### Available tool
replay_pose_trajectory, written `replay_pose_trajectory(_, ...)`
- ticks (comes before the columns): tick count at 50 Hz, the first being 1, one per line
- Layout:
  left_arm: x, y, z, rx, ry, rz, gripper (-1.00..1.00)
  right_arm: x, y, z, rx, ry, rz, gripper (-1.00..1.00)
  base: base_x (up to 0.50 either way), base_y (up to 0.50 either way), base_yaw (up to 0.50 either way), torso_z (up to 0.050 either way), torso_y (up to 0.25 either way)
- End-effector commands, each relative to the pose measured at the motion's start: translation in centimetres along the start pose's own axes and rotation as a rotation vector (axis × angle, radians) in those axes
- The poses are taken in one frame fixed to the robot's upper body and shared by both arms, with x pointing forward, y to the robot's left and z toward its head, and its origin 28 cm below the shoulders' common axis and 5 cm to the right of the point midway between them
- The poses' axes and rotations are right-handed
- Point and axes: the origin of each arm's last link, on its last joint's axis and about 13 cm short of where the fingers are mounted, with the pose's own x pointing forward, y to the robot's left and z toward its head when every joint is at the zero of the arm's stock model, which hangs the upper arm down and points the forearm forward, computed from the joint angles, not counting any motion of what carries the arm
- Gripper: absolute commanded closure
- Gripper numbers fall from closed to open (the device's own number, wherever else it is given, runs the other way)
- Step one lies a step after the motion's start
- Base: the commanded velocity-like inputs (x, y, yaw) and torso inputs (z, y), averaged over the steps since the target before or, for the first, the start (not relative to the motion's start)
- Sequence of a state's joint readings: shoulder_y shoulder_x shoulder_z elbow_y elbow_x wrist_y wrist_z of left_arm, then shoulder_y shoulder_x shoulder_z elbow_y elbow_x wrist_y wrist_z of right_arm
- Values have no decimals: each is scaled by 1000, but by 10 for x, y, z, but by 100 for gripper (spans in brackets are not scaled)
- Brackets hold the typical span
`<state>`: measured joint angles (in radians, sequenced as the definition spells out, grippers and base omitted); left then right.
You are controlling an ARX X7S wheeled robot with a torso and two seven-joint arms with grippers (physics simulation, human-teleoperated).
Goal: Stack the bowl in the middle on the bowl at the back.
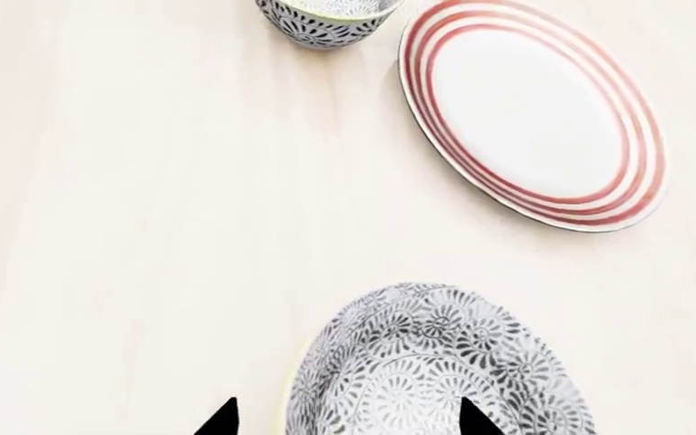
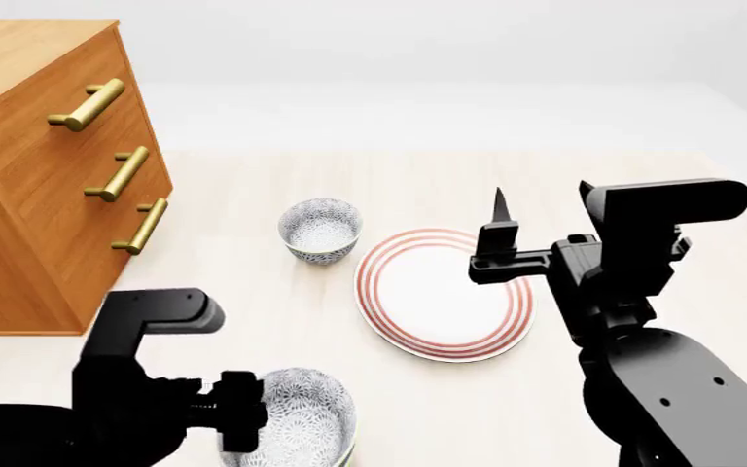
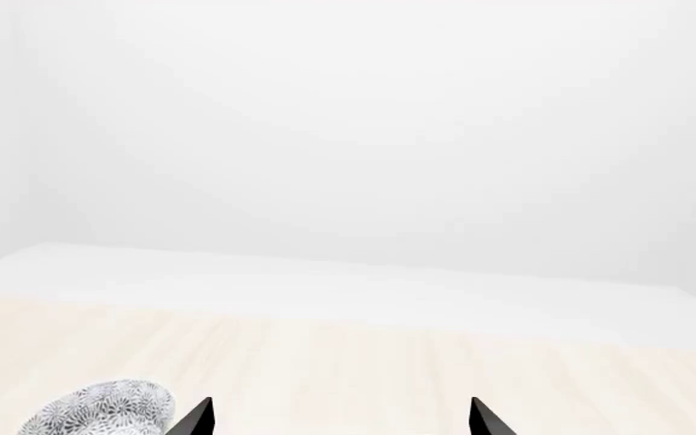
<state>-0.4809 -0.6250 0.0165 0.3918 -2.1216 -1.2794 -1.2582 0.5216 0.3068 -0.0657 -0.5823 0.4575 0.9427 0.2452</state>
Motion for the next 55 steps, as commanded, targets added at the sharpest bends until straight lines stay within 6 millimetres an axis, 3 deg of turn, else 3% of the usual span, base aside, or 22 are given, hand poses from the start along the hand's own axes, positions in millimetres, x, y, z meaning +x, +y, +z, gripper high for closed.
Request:
replay_pose_trajectory(1,-4,-1,3,16,-40,-9,-100,1,1,0,1,-2,1,-100,0,0,0,0,0)
replay_pose_trajectory(12,-13,-2,11,42,-143,0,-100,-1,1,3,5,-9,1,-100,0,0,0,0,0)
replay_pose_trajectory(25,-29,-1,31,175,-547,133,-100,-31,5,24,11,-48,12,-100,0,0,0,0,0)
replay_pose_trajectory(40,-59,3,9,185,-653,157,-100,-89,15,48,6,-117,-15,-100,0,0,0,0,0)
replay_pose_trajectory(51,-80,7,-2,181,-688,188,-100,-112,12,54,-4,-150,-54,-100,0,0,0,0,0)
replay_pose_trajectory(55,-85,8,-7,186,-701,197,-100,-115,11,64,24,-260,-84,-100,0,0,0,0,0)
